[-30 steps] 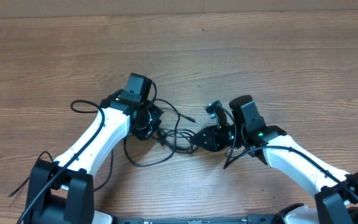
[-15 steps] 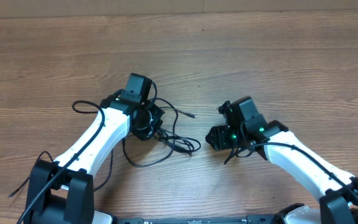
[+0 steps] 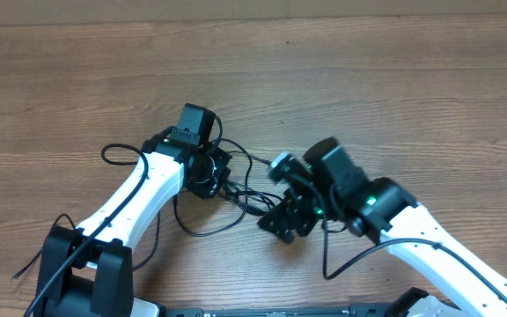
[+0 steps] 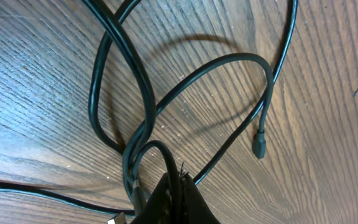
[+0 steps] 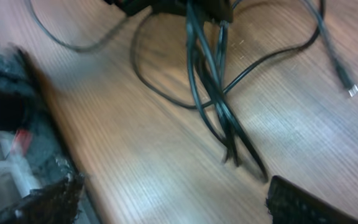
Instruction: Untangle cables
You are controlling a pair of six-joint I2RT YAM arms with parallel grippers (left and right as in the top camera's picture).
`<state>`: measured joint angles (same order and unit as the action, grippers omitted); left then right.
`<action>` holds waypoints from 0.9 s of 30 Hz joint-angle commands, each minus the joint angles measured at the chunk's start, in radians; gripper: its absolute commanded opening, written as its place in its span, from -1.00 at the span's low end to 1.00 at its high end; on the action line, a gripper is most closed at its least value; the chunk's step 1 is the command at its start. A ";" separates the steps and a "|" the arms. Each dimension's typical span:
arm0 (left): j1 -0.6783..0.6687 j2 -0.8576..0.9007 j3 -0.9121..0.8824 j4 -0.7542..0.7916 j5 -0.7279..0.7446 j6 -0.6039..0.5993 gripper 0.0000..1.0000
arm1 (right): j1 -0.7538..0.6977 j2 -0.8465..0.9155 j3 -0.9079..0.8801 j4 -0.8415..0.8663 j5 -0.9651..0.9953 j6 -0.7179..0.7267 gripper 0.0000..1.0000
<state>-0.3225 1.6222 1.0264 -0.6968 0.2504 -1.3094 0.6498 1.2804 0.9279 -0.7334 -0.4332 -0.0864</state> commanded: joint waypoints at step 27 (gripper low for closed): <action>0.001 0.008 0.010 -0.014 -0.008 -0.015 -0.75 | 0.246 0.135 0.024 0.161 0.627 0.010 -0.92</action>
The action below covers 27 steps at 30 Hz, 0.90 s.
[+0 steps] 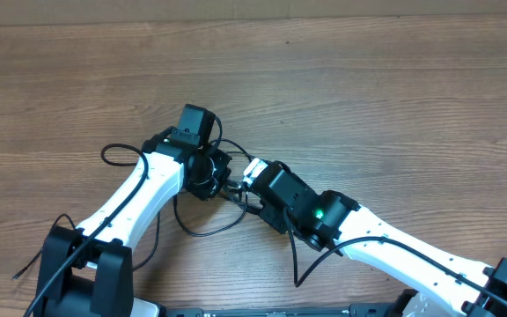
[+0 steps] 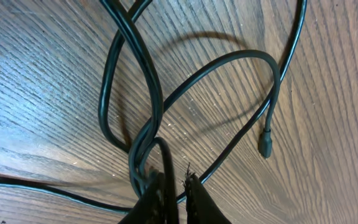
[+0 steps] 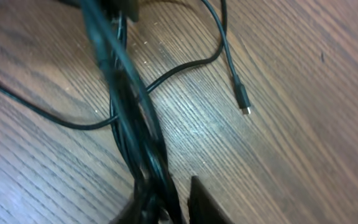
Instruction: Untangle cables
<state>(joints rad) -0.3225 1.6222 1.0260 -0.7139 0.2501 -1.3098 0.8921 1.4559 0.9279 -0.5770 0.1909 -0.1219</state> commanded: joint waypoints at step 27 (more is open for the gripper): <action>0.001 0.008 0.010 0.005 -0.043 -0.015 -0.14 | -0.002 -0.189 0.023 -0.026 -0.242 0.122 -0.92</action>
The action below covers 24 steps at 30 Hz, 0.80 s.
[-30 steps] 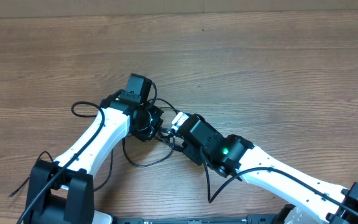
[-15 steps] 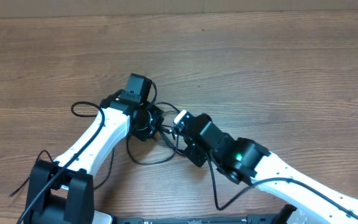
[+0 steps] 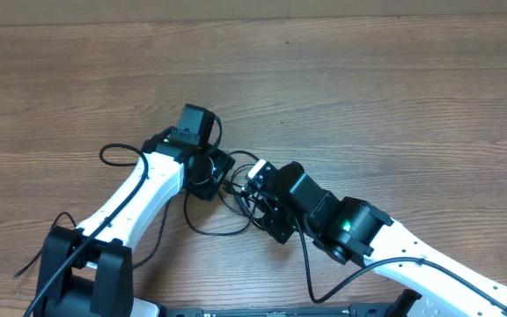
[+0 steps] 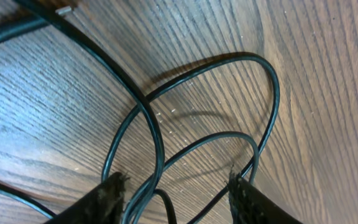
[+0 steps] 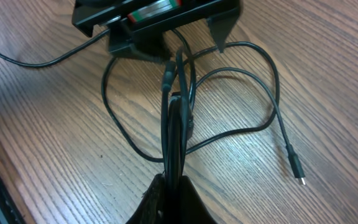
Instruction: Untangle cables
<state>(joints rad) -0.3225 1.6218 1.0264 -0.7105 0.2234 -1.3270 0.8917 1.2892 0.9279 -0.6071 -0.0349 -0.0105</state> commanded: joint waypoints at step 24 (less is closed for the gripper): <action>-0.014 0.012 0.008 0.014 0.131 0.093 -0.56 | -0.002 -0.022 0.023 0.020 -0.039 0.015 -0.92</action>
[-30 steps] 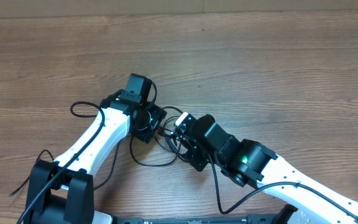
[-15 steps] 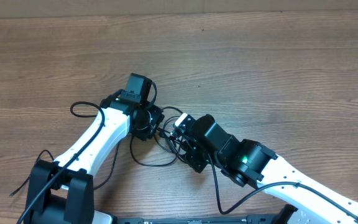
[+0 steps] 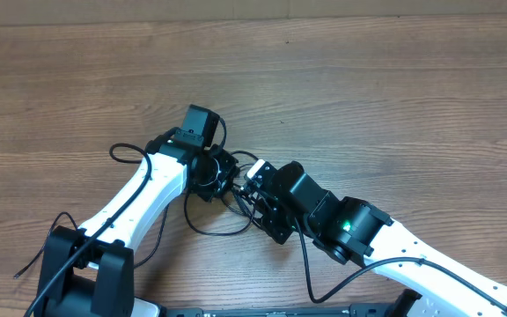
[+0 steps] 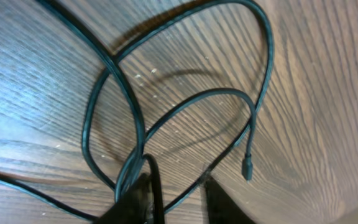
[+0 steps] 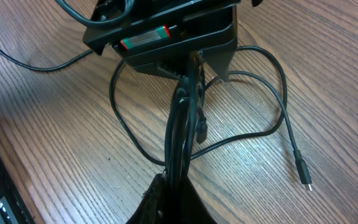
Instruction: Untangle cables
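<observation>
A tangle of thin black cables point(image 3: 236, 201) lies on the wooden table between my two grippers. My right gripper point(image 5: 178, 186) is shut on a bundle of several strands point(image 5: 182, 124) that runs straight to the left gripper's black body point(image 5: 166, 37). My left gripper point(image 4: 176, 198) is open with a narrow gap; one strand lies against its left finger point(image 4: 138, 198) and another crosses the gap. Wide loops point(image 4: 129, 106) spread ahead of it, ending in a small plug point(image 4: 248, 167). In the right wrist view a second plug point(image 5: 302, 171) lies free at the right.
Both white arms point(image 3: 139, 198) reach in from the near edge and meet at mid-table. A thin cable point(image 3: 29, 262) trails by the left base. The arm's own cable loop point(image 3: 121, 151) sticks out to the left of the left wrist.
My left gripper's fingers stand closer together than before, and it has shifted a little toward the right gripper. A plug end now shows in its view. The right gripper still grips the bundle.
At first my left gripper was shut on a cable while the right gripper stood open, off to the right. Then the right gripper was at the tangle with the bundle between its fingers. Then the left stood wide open, the right shut on the bundle. Now the left has narrowed.
</observation>
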You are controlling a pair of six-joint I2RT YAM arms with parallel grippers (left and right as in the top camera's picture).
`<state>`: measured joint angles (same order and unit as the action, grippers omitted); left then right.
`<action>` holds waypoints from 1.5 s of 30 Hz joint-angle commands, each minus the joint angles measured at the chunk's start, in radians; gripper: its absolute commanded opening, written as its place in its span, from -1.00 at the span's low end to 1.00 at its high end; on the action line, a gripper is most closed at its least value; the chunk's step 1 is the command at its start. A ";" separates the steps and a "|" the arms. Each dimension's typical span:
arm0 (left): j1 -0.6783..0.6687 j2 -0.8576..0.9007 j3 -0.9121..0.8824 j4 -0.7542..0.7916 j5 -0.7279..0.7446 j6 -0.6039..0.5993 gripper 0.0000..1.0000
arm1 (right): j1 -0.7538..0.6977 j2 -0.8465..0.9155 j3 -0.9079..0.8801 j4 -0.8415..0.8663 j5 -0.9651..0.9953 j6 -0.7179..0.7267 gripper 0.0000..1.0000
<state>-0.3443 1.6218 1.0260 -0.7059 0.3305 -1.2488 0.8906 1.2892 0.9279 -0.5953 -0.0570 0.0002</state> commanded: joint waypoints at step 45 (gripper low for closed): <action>0.002 0.261 0.009 0.074 -0.026 0.015 -0.91 | -0.072 -0.052 0.023 0.163 -0.227 0.100 -0.92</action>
<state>-0.3424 1.8469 1.0340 -0.6346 0.3779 -1.2457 0.8639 1.2888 0.9279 -0.4732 -0.1780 0.0681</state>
